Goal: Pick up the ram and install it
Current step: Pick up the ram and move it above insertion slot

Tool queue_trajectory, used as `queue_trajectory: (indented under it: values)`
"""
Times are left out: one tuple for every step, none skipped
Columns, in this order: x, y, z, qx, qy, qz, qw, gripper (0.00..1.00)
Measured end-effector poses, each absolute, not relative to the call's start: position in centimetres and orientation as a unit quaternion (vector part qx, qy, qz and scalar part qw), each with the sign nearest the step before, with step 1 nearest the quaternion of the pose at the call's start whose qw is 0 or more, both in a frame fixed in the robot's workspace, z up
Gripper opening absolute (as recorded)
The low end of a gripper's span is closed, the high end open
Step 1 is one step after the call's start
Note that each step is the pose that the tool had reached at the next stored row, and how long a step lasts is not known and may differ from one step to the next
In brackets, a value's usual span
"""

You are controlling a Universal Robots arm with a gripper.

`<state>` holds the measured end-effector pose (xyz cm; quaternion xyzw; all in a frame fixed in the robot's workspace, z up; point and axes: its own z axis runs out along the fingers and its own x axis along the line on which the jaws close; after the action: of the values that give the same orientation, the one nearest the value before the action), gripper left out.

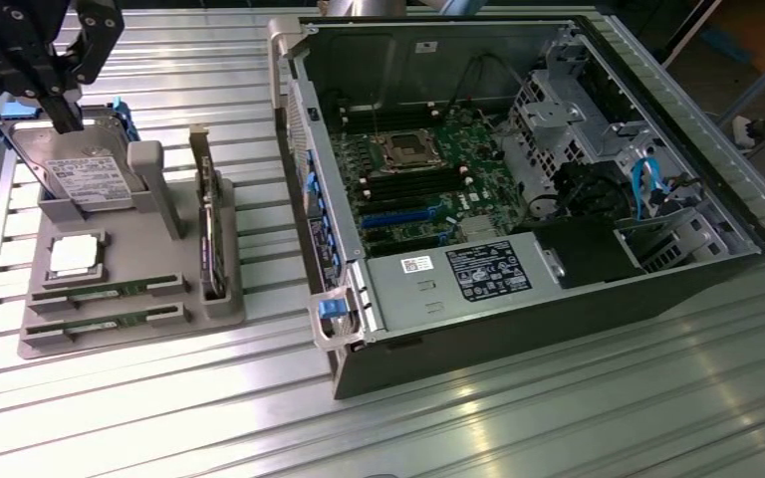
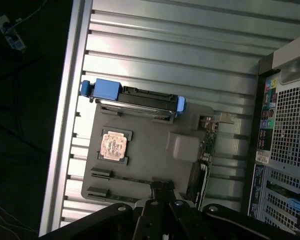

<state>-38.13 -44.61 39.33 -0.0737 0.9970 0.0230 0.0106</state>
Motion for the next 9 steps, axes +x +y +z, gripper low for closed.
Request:
queue_trajectory:
  values:
    - [-38.13, -44.61, 39.33, -0.077, 0.997, 0.023, 0.010, 0.11]
    - [-38.13, -44.61, 39.33, -0.080, 0.996, 0.023, 0.010, 0.11]
    - [-38.13, -44.61, 39.33, -0.083, 0.996, 0.023, 0.010, 0.11]
    - [-38.13, -44.61, 39.33, -0.087, 0.996, 0.023, 0.010, 0.11]
    - [-38.13, -44.61, 39.33, -0.091, 0.996, 0.023, 0.010, 0.11]
    - [-38.12, -44.61, 39.33, -0.094, 0.995, 0.023, 0.010, 0.11]
    - [-38.12, -44.61, 39.33, -0.097, 0.995, 0.023, 0.010, 0.11]
    - [-38.13, -44.61, 39.33, -0.100, 0.995, 0.023, 0.010, 0.11]
    - [-38.12, -44.61, 39.33, -0.104, 0.994, 0.023, 0.010, 0.11]
